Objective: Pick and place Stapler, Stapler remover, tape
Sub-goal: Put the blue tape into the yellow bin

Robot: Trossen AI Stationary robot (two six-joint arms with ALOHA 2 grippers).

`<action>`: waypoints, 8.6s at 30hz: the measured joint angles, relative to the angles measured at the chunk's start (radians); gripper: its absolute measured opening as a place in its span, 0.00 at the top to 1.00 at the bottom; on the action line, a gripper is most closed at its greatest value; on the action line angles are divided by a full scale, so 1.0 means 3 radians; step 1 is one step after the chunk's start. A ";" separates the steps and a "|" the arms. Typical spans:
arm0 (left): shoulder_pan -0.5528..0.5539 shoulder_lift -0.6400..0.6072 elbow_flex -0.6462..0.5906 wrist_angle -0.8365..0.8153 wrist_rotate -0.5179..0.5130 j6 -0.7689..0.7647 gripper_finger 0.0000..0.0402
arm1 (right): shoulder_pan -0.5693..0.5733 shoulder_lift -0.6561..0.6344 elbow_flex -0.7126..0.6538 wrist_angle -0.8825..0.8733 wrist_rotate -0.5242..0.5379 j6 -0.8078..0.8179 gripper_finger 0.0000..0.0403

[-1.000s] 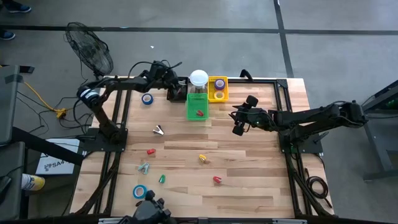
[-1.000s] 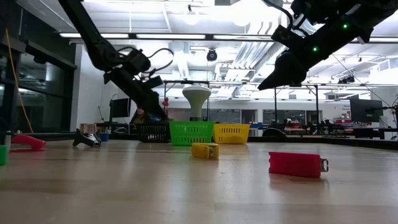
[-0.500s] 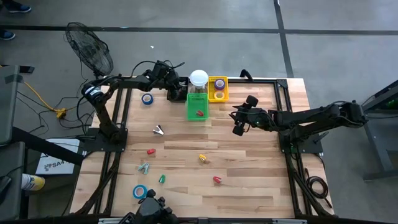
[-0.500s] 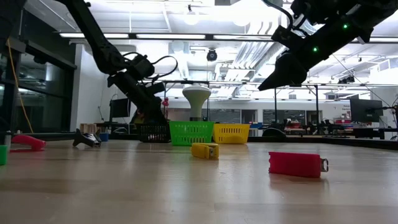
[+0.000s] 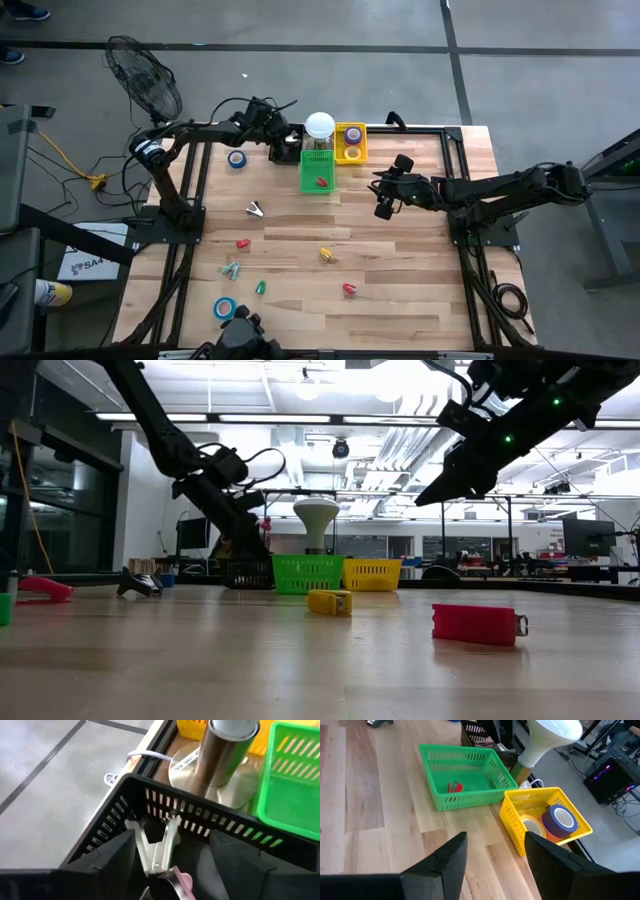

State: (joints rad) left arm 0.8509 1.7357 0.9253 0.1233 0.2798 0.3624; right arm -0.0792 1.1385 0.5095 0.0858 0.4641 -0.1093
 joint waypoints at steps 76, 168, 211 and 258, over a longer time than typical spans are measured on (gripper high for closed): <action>0.0154 -0.0745 -0.0010 -0.2943 -0.1172 0.0403 0.34 | 0.0001 0.0001 0.0000 -0.0130 -0.0462 -0.0085 0.53; -0.1493 -0.1337 -0.0010 0.0189 0.1452 0.1310 0.90 | -0.0220 0.1257 0.0243 0.3624 -0.1554 -0.1584 0.53; -0.1486 -0.1333 -0.0010 -0.0020 0.1391 0.1307 0.90 | -0.0349 0.1528 0.0698 0.3317 -0.1604 -0.1713 0.81; -0.1553 -0.1253 -0.0010 0.0113 0.1202 0.1302 0.68 | -0.0356 0.1528 0.0702 0.3129 -0.1640 -0.1650 0.93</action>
State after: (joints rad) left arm 0.3851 1.3598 0.9222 0.1573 0.6403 0.7529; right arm -0.1860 1.5970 0.7200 1.0244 -0.0280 -0.6043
